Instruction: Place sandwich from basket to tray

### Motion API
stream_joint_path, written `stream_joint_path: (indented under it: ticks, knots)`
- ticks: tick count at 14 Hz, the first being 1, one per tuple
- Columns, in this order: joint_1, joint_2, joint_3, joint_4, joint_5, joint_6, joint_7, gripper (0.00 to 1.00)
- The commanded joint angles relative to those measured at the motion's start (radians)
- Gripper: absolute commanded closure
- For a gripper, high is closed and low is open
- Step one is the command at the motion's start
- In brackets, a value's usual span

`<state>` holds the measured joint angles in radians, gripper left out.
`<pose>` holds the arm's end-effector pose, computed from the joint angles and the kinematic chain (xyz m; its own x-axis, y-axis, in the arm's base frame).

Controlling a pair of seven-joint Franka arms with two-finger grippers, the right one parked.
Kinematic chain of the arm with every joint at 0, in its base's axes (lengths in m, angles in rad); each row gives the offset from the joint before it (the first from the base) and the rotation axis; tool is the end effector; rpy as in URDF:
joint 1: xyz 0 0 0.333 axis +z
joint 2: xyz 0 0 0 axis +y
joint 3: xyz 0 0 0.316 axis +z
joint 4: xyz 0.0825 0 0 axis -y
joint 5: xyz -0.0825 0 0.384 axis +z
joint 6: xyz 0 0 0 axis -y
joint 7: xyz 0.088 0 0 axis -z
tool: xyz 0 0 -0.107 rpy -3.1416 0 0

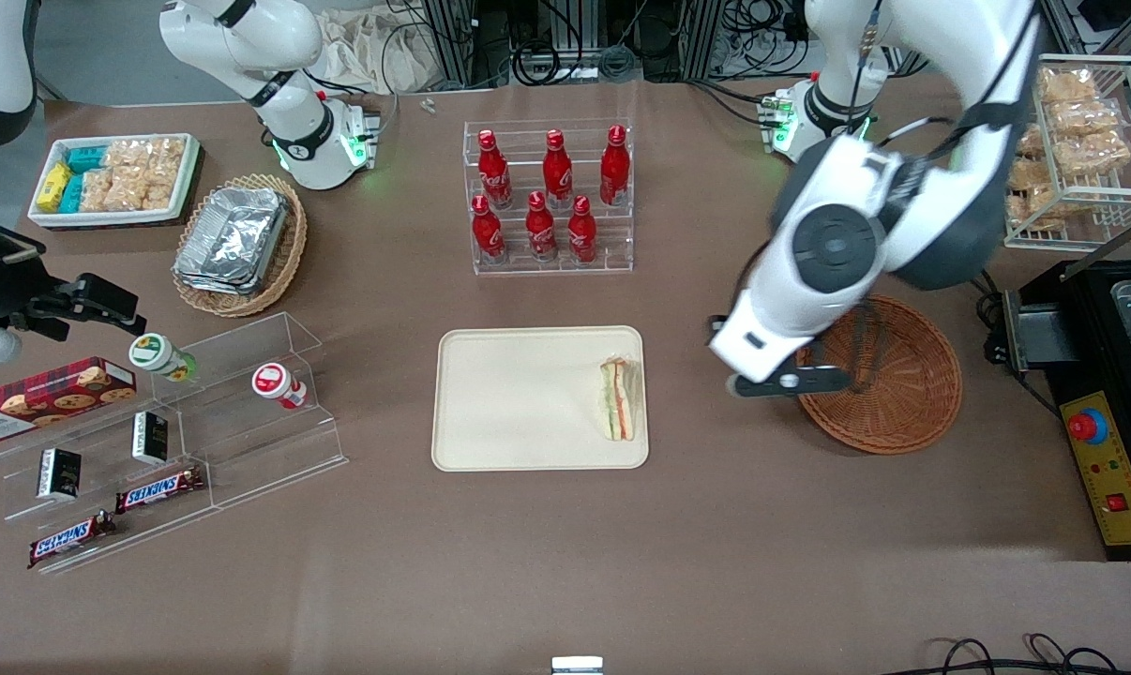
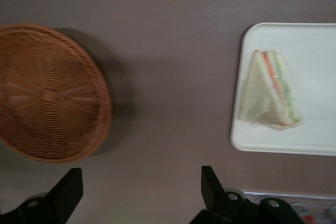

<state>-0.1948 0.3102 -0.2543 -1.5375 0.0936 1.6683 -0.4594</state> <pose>0.5820 -0.2506 0.4674 0.9894 0.0047 -0.1450 -0.0079 -0.9962 -0.0867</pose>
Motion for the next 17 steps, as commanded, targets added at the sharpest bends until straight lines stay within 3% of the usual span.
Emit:
stream_joint_path:
  ticks: [1,6,12,17]
  knots:
    - [0.139,-0.123,-0.008,-0.133,0.012,0.005,0.169,0.00]
    - [0.366,-0.172,-0.005,-0.133,0.003,-0.022,0.562,0.00]
    - [0.489,-0.140,-0.006,-0.018,-0.006,-0.062,0.579,0.00]
    - [0.500,-0.140,-0.006,-0.004,-0.009,-0.064,0.576,0.00]
